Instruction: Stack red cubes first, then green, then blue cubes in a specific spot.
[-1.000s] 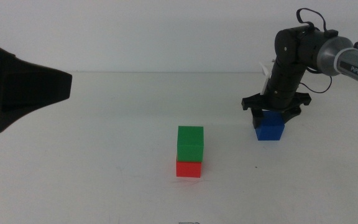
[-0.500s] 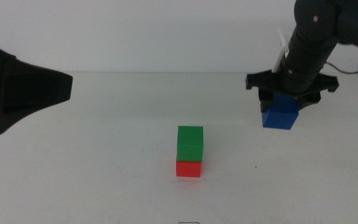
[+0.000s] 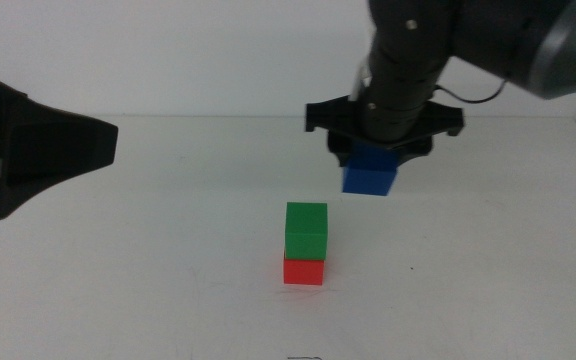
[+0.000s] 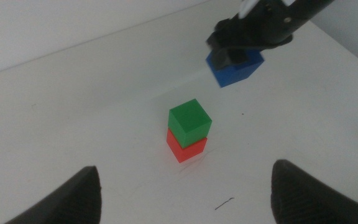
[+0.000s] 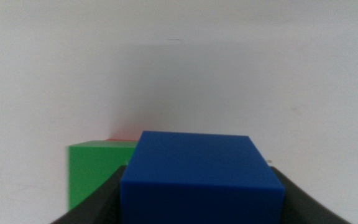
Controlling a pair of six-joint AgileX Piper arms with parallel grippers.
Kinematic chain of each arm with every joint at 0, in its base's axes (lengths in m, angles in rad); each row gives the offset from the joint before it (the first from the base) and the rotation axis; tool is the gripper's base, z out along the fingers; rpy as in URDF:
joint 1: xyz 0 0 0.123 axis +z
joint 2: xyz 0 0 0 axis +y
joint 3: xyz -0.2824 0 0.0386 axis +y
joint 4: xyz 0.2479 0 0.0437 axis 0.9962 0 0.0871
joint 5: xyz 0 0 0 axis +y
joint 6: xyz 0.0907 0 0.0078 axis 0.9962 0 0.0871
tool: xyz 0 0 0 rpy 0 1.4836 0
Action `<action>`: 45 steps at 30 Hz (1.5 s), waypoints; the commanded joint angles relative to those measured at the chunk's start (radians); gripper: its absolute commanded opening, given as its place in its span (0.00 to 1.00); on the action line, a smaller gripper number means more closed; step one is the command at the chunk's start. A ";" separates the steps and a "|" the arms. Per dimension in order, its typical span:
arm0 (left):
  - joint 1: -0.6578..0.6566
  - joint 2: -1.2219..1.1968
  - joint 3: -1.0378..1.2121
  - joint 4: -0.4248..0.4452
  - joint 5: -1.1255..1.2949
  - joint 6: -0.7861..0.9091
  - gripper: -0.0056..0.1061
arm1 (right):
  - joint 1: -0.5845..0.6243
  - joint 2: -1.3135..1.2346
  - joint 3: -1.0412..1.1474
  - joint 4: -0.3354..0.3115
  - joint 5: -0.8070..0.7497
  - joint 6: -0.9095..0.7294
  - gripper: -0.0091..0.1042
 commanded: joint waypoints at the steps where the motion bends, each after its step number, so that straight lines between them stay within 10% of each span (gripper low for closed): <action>1: -0.002 -0.002 -0.027 -0.021 -0.062 -0.003 0.89 | 0.019 -0.026 -0.058 -0.026 0.064 0.006 0.07; 45: -0.002 -0.002 -0.027 -0.021 -0.062 -0.003 0.89 | 0.107 0.147 -0.167 0.005 0.014 0.024 0.07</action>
